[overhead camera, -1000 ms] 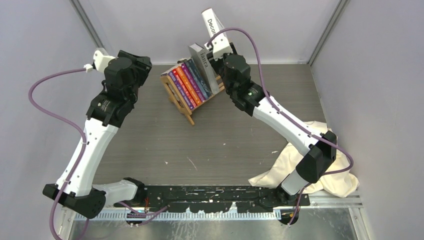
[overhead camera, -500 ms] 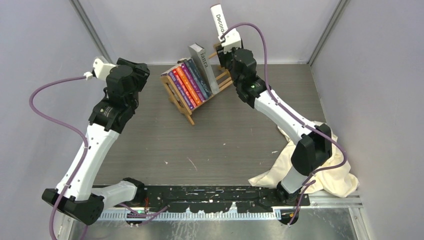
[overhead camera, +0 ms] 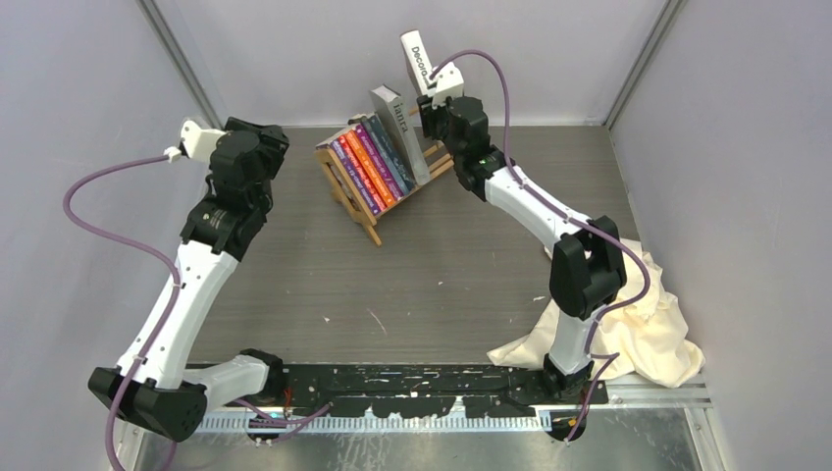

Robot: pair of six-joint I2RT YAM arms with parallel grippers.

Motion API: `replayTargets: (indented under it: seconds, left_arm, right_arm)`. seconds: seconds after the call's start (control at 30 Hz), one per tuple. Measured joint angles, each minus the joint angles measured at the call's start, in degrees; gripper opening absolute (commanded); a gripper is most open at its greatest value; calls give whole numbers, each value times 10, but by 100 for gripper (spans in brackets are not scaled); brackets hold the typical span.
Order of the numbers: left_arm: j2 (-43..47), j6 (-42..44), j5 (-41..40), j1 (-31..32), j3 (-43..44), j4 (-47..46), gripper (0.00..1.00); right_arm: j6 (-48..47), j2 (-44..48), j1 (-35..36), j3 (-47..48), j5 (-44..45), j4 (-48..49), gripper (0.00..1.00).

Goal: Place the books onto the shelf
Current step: Place the book on the shelf.

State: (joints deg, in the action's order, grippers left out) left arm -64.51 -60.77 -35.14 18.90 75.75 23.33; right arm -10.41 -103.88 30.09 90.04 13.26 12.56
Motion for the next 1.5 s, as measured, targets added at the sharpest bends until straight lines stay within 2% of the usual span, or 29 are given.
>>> replayTargets:
  seconds: [0.57,0.97,1.5]
  left_arm:
    - [-2,-3,19,-45,-86,-81,52]
    - [-17,-2,24,-52,-108,-132,52]
    - [-18,-3,24,-52,-152,-175,52]
  right_arm:
    - [78,-76,-23,12,-68,66,28]
    - [120,-86,-26,-26,-98,117,28]
    - [155,-109,-47,-66,-132,166,36]
